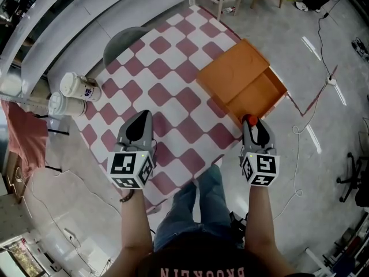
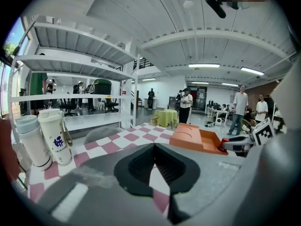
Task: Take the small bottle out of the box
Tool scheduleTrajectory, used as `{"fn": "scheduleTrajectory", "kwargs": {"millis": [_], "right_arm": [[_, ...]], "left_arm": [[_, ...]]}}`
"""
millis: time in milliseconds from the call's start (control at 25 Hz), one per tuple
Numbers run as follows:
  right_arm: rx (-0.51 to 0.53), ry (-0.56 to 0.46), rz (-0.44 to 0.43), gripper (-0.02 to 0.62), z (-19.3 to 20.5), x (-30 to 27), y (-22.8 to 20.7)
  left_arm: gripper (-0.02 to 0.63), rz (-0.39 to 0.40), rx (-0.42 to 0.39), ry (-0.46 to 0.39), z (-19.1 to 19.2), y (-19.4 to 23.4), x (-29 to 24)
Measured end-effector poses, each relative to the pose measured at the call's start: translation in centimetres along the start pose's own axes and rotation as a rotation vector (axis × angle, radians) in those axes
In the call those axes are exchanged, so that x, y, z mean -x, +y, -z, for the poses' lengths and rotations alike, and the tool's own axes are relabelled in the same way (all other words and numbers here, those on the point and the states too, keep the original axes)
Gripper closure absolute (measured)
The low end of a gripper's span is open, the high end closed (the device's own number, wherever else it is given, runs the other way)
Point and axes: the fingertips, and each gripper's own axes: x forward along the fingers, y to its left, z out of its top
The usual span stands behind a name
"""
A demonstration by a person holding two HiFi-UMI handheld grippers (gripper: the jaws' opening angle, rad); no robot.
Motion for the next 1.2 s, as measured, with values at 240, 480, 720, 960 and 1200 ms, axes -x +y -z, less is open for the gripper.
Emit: {"fn": "scheduleTrajectory", "kwargs": {"millis": [240, 480, 720, 960, 1200], "right_arm": [[0.011, -0.005, 0.004, 0.459, -0.7, 0.1, 0.2], [0.008, -0.042, 0.0, 0.459, -3.8, 1.0, 0.0], [0.026, -0.079, 0.001, 0.459, -7.4, 2.3, 0.0], [0.049, -0.112, 0.007, 0.459, -11.5, 3.6, -0.1], [0.09, -0.151, -0.004, 0.459, -15.3, 5.0, 0.9]], "left_arm": [[0.606, 0.001, -0.009, -0.015, -0.8, -0.1, 0.3], [0.606, -0.007, -0.015, -0.067, -3.4, 0.2, 1.2], [0.606, 0.001, -0.03, -0.13, -6.5, 0.0, 2.3], [0.606, 0.012, -0.053, -0.208, -10.4, -0.2, 3.3], [0.606, 0.025, -0.064, -0.28, -13.1, -0.3, 4.8]]}}
